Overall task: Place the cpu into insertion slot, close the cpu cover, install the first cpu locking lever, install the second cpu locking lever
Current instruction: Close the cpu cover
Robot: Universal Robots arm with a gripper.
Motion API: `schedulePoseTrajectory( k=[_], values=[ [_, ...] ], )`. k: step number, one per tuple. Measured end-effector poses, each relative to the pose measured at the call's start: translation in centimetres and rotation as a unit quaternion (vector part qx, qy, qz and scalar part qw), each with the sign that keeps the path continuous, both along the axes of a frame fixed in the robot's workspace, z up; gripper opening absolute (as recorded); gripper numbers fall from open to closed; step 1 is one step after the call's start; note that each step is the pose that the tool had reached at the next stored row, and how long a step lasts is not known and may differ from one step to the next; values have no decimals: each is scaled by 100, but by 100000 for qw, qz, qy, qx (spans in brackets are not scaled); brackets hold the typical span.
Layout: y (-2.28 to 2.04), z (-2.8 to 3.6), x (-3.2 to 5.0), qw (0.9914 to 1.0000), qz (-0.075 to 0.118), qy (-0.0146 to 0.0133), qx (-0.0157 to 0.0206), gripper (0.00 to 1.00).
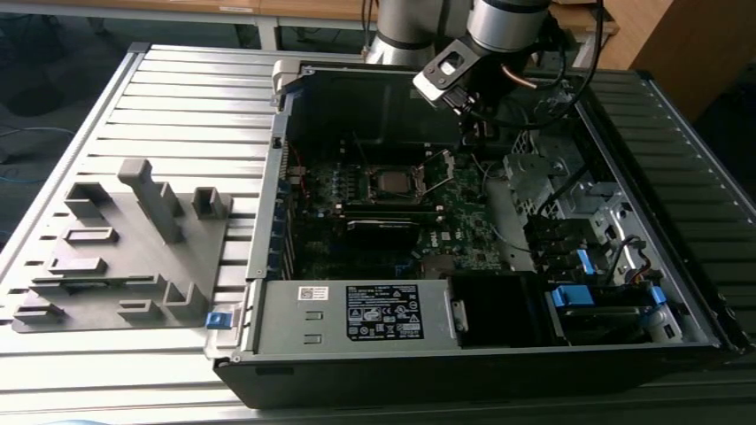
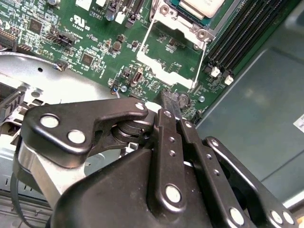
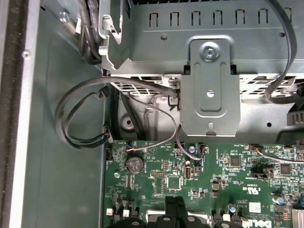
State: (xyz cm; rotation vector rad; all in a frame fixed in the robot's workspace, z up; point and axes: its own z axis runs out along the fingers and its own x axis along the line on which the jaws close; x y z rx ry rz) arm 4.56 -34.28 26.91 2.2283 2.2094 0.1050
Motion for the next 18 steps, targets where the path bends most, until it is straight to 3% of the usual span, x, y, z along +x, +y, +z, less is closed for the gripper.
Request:
schedulePoseTrajectory(
  k=[5,11,18],
  values=[
    [0,-39,37,100000,-11,1,-67,11],
    [0,-136,56,100000,-17,2,-109,11],
    [0,-158,61,100000,-23,1,-112,11]
  ],
)
